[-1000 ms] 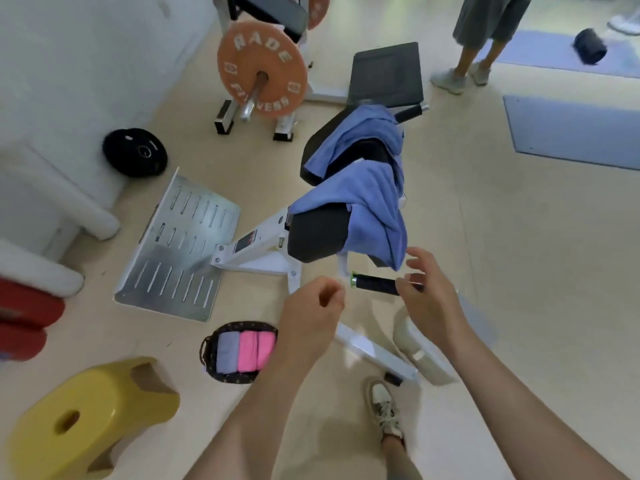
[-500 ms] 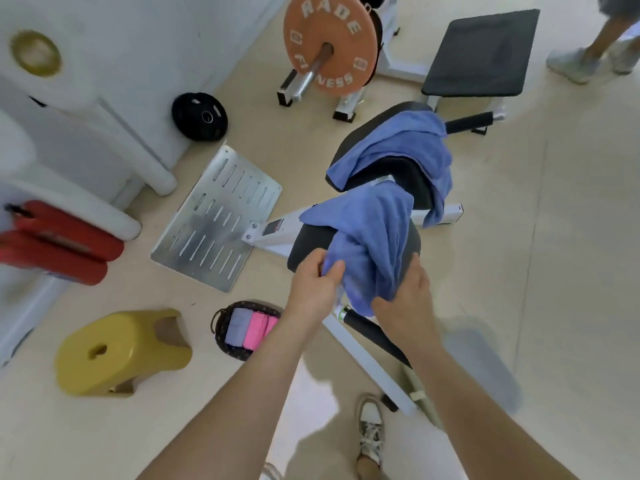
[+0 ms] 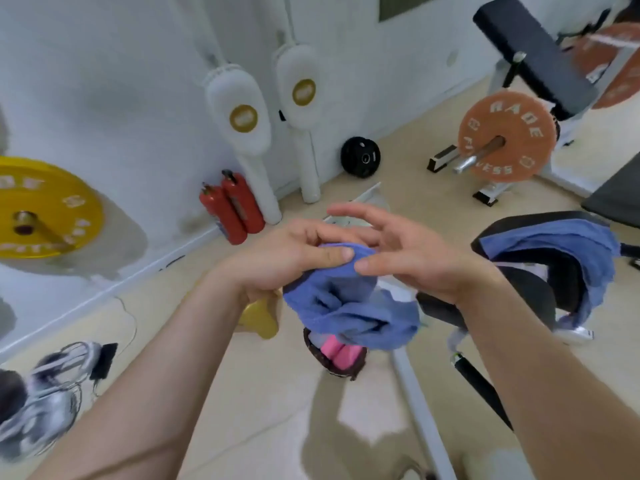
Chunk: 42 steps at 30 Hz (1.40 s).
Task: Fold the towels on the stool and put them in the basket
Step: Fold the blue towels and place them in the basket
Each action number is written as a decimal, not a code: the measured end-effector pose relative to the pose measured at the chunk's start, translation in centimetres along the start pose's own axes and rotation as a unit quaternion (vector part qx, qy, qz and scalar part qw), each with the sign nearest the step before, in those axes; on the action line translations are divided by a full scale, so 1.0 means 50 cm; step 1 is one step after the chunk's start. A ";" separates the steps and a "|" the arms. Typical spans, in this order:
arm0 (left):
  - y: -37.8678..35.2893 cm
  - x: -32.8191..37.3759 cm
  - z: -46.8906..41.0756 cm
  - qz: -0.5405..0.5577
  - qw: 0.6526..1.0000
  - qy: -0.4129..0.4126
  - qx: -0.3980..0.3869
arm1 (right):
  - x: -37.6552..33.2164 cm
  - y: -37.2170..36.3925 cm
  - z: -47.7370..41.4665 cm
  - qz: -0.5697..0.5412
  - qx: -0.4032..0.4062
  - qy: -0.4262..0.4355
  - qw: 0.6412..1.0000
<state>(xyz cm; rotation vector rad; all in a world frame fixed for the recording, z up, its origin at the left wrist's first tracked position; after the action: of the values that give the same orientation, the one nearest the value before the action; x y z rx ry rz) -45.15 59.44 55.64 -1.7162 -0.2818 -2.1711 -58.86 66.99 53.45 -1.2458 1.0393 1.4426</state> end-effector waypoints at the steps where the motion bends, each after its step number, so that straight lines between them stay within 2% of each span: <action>1: 0.032 0.016 0.046 -0.026 0.999 -0.018 0.031 | -0.016 -0.043 -0.035 -0.008 -0.017 0.001 1.000; 4: 0.140 0.052 0.196 -0.154 0.969 -0.094 0.167 | -0.065 -0.170 -0.124 0.017 -0.018 0.009 1.000; 6: 0.203 0.068 0.295 -0.235 0.934 -0.135 0.234 | -0.093 -0.252 -0.173 0.058 -0.031 0.018 0.998; 10: 0.322 0.075 0.472 -0.308 0.858 -0.198 0.361 | -0.118 -0.371 -0.255 0.197 -0.057 -0.015 0.979; 15: 0.491 0.024 0.653 -0.355 0.737 -0.207 0.537 | -0.126 -0.465 -0.356 0.315 -0.059 -0.068 0.945; 17: 0.552 -0.008 0.701 -0.345 0.719 -0.172 0.578 | -0.130 -0.479 -0.401 0.325 -0.066 -0.075 0.940; 20: 0.639 -0.067 0.735 -0.336 0.737 -0.079 0.582 | -0.134 -0.479 -0.473 0.315 -0.064 -0.075 0.944; 23: 0.722 -0.123 0.728 -0.356 0.764 0.023 0.537 | -0.125 -0.472 -0.570 0.337 0.001 -0.072 0.939; 27: 0.850 -0.182 0.682 -0.371 0.787 0.094 0.484 | -0.083 -0.459 -0.734 0.377 0.038 -0.072 0.922; 32: 1.027 -0.232 0.605 -0.340 0.762 0.110 0.541 | -0.028 -0.432 -0.961 0.412 0.073 -0.113 0.901; 38: 1.205 -0.239 0.540 -0.336 0.729 0.076 0.592 | 0.002 -0.412 -1.173 0.350 0.103 -0.140 0.921; 40: 1.247 -0.228 0.523 -0.327 0.743 0.058 0.581 | -0.005 -0.408 -1.216 0.313 0.136 -0.132 0.931; 42: 1.296 -0.219 0.497 -0.304 0.788 0.047 0.534 | -0.001 -0.399 -1.261 0.234 0.183 -0.127 0.946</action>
<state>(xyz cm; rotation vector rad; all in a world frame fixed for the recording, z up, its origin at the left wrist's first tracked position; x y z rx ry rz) 4.93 10.98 46.90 -0.8663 -1.8220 -1.7392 -26.63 9.84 45.06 -0.5470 1.4028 1.6124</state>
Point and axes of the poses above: each hand's wrist, its own z-axis away from the middle knuckle, its own y-axis out of the back of the hand, x = y × z, the point moved 3 cm from there along -z, towards the middle knuckle, and after that the axes turned 9 degrees about z, right-handed, at the moved point
